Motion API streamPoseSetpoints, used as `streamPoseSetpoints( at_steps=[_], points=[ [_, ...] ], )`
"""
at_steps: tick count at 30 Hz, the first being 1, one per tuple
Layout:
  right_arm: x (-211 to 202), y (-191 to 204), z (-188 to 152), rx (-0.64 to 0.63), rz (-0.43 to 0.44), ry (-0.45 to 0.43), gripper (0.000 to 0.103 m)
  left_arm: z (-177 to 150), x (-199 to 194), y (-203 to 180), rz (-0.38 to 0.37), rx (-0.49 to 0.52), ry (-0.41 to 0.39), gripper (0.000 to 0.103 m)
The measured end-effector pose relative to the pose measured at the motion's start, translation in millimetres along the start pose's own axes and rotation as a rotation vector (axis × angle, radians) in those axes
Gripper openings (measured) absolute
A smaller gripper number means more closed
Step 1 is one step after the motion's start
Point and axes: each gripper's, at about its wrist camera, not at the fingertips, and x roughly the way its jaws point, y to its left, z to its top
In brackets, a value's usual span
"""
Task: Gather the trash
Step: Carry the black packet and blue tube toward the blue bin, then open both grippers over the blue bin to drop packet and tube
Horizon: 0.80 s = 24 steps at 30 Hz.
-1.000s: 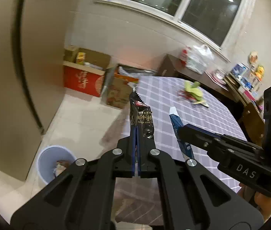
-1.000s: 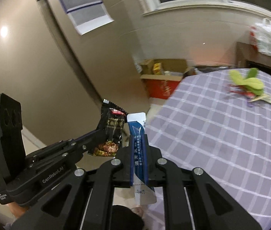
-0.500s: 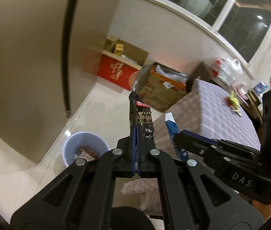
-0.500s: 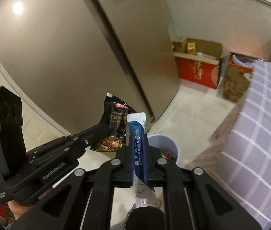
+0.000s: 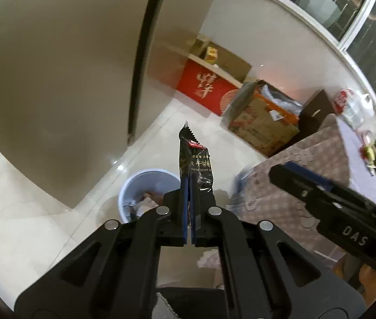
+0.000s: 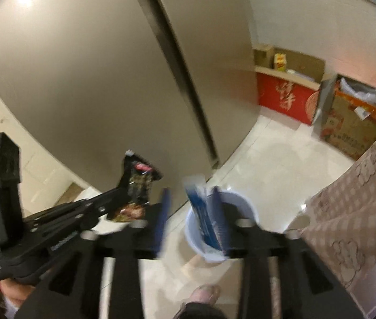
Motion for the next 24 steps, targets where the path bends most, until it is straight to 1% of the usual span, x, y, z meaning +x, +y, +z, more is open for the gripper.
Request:
streamPoseSetpoints(
  at_steps=[3,6,8,13,17,20,21,22,23,24],
  points=[
    [5.9,-4.6,-1.6,0.013,0.007,0.007,0.043,-2.3,8.9,2.7,0.007,0.0,0.02,0.001],
    [8.0,-5.6,-6.0,0.018,-0.005,0.023,0.043,-3.7,16.9,0.7,0.023,0.015,0.034,0.001],
    [8.9,-6.2,-7.6,0.012,-0.019,0.026,0.043,-4.2,20.0,-2.2,0.018,0.018,0.042,0.001],
    [4.9,-11.2,-10.6,0.022,-0.055,0.019,0.056,-2.6,26.8,-9.9,0.017,0.038,0.057,0.001],
    [-5.3,-18.6,-11.0,0.038,-0.085,-0.014,0.059,0.4,32.7,-15.2,0.024,0.049,0.063,0.001],
    [-14.6,-21.6,-10.9,0.041,-0.111,-0.047,0.064,3.1,37.1,-19.1,0.025,0.053,0.068,0.001],
    [-17.4,-23.0,-11.5,0.048,-0.117,-0.057,0.068,4.0,37.7,-19.9,0.027,0.054,0.067,0.001],
    [-20.2,-25.0,-12.0,0.061,-0.121,-0.068,0.071,4.8,38.0,-22.0,0.043,0.058,0.064,0.001],
    [-23.4,-27.8,-12.7,0.08,-0.118,-0.08,0.072,5.4,38.3,-23.2,0.073,0.063,0.061,0.003],
    [-25.8,-29.2,-13.2,0.091,-0.114,-0.088,0.072,5.9,39.1,-25.5,0.12,0.072,0.06,0.004]
  ],
)
